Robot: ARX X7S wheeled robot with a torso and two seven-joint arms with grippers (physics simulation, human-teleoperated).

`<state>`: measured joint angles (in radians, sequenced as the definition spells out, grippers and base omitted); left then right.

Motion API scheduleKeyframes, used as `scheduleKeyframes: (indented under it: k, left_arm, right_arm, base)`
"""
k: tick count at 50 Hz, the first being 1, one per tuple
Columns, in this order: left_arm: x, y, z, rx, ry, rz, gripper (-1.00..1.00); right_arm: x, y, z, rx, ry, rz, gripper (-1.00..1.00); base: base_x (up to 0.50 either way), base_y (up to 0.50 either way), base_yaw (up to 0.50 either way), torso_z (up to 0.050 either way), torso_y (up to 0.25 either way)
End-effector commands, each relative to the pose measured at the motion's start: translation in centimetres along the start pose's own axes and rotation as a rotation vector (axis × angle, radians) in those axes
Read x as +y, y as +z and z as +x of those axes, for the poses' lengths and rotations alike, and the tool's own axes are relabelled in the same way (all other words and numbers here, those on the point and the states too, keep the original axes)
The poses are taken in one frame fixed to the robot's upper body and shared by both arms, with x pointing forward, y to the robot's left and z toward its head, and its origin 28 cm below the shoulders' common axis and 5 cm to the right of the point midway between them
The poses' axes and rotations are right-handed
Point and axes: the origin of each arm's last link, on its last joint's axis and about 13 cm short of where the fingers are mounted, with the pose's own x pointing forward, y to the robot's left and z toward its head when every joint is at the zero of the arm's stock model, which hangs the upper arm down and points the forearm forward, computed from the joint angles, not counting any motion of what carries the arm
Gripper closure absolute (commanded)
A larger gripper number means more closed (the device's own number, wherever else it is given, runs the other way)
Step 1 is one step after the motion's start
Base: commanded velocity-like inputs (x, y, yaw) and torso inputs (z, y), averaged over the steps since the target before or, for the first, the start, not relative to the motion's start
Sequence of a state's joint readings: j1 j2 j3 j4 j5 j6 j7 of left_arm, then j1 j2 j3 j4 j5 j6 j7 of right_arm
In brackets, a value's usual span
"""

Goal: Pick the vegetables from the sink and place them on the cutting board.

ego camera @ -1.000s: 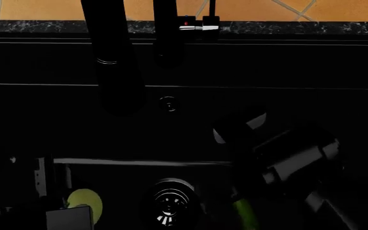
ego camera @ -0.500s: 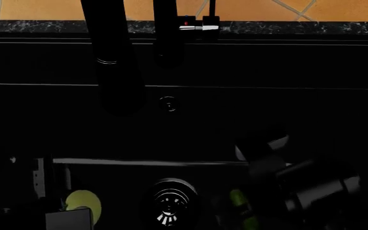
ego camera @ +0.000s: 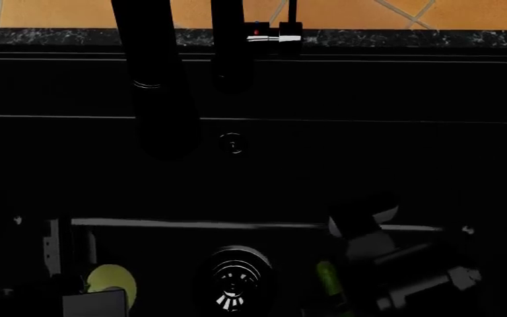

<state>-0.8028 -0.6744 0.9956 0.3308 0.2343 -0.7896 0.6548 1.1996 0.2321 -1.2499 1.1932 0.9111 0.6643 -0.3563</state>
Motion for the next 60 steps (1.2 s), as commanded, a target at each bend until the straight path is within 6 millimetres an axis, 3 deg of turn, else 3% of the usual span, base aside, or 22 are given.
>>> scheduleKeyframes:
  k: [1, 9, 10, 20, 29, 35, 52, 60]
  left_arm:
    - [1.3, -0.1, 0.1, 0.008, 0.021, -0.068, 1.0]
    - [1.1, -0.2, 0.2, 0.012, 0.015, -0.07, 1.0]
    - [1.1, -0.2, 0.2, 0.014, 0.014, -0.071, 1.0]
    - [1.4, 0.2, -0.2, -0.043, 0.033, -0.098, 1.0]
    - [1.5, -0.2, 0.2, -0.064, 0.057, -0.141, 1.0]
    - [1.7, -0.5, 0.1, -0.058, 0.099, -0.156, 1.0]
    - [3.4, 0.1, -1.2, -0.075, 0.172, -0.167, 1.0]
    - [3.7, 0.4, -2.1, -0.093, 0.204, -0.183, 1.0]
  right_arm:
    - [1.4, -1.2, 1.5, 0.056, 0.076, 0.018, -1.0]
    - [1.5, -2.0, 2.0, 0.064, 0.084, 0.023, -1.0]
    - [1.6, -2.1, 2.1, 0.073, 0.073, 0.015, 1.0]
    - [1.2, -1.4, 1.5, 0.067, 0.051, 0.0, 1.0]
    - [1.4, 0.8, -3.5, -0.02, -0.007, -0.09, 1.0]
    - [1.2, 1.0, -6.4, -0.061, -0.076, -0.133, 1.0]
    - [0.7, 2.9, -11.4, -0.119, -0.207, -0.275, 1.0]
    - [1.4, 2.6, -13.0, -0.142, -0.228, -0.291, 1.0]
  base:
    - [0.0, 0.0, 0.0, 0.0, -0.011]
    - [0.0, 0.0, 0.0, -0.005, -0.006]
    - [0.0, 0.0, 0.0, 0.0, -0.013]
    - [0.0, 0.0, 0.0, -0.004, -0.006]
    - [0.0, 0.0, 0.0, -0.001, 0.12]
    - [-0.01, 0.0, 0.0, 0.0, 0.25]
    - [-0.01, 0.0, 0.0, 0.0, 0.25]
    - [0.0, 0.0, 0.0, 0.0, 0.25]
